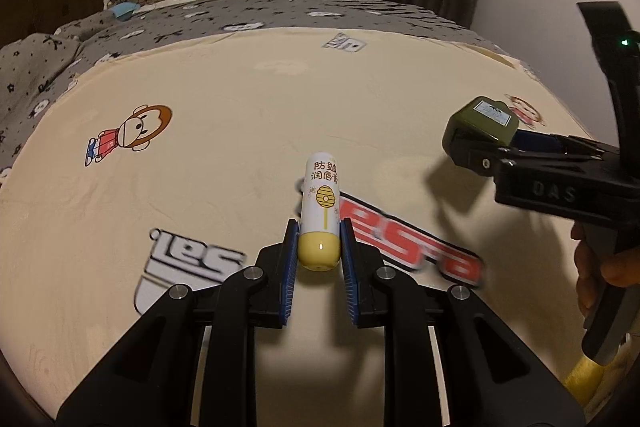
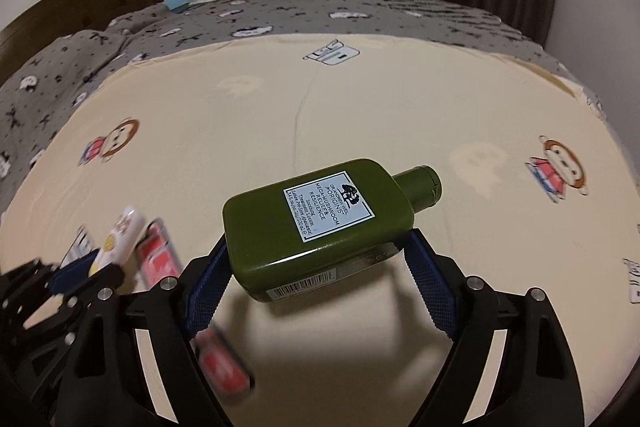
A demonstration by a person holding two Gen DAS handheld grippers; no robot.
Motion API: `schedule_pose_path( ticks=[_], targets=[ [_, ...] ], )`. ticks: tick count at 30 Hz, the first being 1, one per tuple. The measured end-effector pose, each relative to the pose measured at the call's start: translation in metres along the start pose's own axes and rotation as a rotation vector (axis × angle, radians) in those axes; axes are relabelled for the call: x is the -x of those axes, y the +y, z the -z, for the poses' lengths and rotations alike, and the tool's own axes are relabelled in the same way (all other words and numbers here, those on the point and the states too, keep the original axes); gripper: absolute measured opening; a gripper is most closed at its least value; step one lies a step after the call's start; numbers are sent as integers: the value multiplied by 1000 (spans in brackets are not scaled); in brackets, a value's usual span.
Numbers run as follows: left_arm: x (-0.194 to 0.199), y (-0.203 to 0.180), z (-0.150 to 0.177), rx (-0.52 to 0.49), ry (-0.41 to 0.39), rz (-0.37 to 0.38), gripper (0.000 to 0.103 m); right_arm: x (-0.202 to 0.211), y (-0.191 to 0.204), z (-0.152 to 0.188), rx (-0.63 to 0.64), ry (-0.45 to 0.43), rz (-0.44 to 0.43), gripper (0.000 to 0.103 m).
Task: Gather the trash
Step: 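Carry the lip balm and green bottle down over the bin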
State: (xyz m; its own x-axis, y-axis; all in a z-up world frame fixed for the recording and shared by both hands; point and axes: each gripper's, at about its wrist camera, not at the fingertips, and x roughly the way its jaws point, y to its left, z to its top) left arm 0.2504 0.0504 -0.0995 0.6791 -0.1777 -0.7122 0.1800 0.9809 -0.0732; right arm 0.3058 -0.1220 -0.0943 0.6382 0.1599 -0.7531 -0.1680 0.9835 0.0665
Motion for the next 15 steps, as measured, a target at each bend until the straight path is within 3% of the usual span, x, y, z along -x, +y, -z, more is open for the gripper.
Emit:
schedule_pose_path(
  ticks=[15],
  targets=[
    [81, -63, 63, -86, -58, 86, 19, 139, -29, 99, 103, -126, -37, 84]
  ],
)
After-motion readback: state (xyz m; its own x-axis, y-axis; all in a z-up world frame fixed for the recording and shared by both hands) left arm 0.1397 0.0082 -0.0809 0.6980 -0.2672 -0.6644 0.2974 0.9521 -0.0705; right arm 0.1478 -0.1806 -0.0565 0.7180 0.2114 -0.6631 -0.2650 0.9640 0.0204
